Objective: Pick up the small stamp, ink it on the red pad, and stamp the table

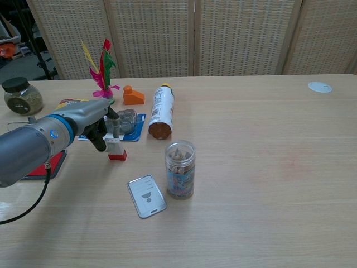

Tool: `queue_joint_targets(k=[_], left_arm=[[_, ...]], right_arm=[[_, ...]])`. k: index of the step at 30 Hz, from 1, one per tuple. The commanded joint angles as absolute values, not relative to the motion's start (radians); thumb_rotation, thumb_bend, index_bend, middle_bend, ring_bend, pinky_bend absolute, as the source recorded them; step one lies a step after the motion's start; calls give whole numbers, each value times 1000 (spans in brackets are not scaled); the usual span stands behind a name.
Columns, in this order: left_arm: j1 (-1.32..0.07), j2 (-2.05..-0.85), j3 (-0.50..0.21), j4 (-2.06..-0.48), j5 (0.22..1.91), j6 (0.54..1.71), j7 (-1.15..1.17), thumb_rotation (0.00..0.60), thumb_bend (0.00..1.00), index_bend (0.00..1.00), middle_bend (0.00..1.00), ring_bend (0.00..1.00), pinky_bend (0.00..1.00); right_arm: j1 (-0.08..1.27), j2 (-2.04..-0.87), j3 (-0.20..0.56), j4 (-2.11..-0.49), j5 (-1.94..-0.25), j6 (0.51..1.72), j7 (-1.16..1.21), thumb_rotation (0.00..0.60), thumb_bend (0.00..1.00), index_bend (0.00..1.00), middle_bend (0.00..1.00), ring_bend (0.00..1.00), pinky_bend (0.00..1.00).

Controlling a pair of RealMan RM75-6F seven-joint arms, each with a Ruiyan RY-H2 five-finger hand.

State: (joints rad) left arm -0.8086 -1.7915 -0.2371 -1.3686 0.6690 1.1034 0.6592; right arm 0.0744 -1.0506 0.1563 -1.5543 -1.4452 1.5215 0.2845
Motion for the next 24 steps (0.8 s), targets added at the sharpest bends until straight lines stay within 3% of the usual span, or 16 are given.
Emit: queue_joint_targets(k=[1,7,13,16,20,24], left_arm=[[-811,-1802,-240,-1363,665,1120,675,600,345,583,1000,1000,1000],[-810,-1794,-251,-1385,657,1128,691,600,363,605,1000,1000,1000],[-803,-1710,-266,-1500,660,1140,710,600,366,617,1000,1000,1000],[-800,-1637,-269,-1593,641,1139,741,600,369,617,1000,1000,1000],[-787,-1444,-255,-1791,574,1116,805,600,371,617,1000,1000,1000],[-781,-1338,-242,-1863,516,1070,801,600,373,617,1000,1000,1000]], right_arm=[[75,-1050,157,-1553,-1444,1521,287,600,0,0,0,0,0],[75,-1050,156,-1552,-1445,1520,292,600,0,0,0,0,0],[75,-1050,156,-1552,-1447,1520,292,600,0,0,0,0,0],[75,-1050,155,-1553,-1449,1522,290,600,0,0,0,0,0],[74,-1052,151,-1559,-1457,1526,280,600,0,0,0,0,0],[75,-1053,150,-1562,-1459,1526,272,600,0,0,0,0,0]])
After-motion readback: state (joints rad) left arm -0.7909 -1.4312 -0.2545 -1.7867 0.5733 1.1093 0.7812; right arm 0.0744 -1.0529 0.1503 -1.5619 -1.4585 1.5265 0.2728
